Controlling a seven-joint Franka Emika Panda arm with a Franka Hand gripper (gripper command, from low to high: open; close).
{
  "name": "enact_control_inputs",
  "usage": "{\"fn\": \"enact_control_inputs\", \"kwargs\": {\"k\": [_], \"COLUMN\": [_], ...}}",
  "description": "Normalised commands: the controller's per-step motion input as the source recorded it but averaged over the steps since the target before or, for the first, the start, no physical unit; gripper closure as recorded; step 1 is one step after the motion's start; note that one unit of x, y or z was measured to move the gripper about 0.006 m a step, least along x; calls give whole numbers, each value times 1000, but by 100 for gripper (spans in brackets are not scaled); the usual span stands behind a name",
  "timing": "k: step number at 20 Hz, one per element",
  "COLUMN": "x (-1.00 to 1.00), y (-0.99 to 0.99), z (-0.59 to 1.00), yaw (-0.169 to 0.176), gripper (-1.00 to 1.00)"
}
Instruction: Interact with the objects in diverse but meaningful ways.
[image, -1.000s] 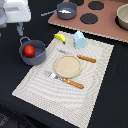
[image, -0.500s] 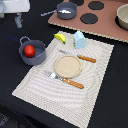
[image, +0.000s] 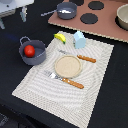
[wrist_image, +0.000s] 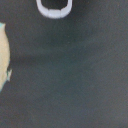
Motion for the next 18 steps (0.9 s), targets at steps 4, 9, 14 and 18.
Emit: {"fn": "enact_control_inputs", "kwargs": {"k": [4, 9, 14, 18], "x": [946, 1000, 1000, 1000], "y": [-20, -19, 0, 0], "z": [311, 396, 514, 528], "yaw": [45, 0, 0, 0], "gripper": [-100, -100, -100, -100]}}
